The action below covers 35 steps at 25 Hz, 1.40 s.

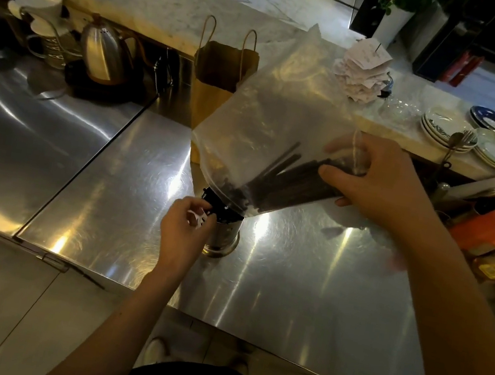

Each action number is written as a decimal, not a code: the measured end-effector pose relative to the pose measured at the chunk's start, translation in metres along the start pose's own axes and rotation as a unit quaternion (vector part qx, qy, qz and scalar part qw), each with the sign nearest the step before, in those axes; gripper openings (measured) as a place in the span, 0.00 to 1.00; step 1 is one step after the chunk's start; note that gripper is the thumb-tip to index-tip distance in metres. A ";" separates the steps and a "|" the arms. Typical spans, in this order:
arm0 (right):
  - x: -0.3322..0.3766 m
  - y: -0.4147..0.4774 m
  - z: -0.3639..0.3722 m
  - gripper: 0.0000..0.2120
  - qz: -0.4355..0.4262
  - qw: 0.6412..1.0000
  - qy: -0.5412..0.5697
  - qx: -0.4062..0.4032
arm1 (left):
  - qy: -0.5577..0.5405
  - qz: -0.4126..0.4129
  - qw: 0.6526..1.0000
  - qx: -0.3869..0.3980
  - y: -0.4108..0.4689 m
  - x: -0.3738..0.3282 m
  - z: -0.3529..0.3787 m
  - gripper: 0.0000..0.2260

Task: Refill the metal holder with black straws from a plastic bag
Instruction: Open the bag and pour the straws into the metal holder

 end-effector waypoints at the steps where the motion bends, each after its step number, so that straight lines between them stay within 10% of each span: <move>1: 0.000 0.001 0.000 0.15 0.002 1.000 0.002 0.004 | 0.027 0.033 0.999 -0.005 0.009 -0.004 0.000 0.08; 35: 0.014 0.024 -0.004 0.14 0.021 0.998 0.037 0.045 | 0.033 0.066 0.974 0.215 0.066 0.006 0.038 0.14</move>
Point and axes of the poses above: each hand's wrist, its own y-axis towards the middle knuckle, its own z-axis out of the palm, x = y × z, the point moved 9 cm from there along y, towards the middle knuckle, and after that the axes turned 12 degrees about z, right-handed, at the moved point
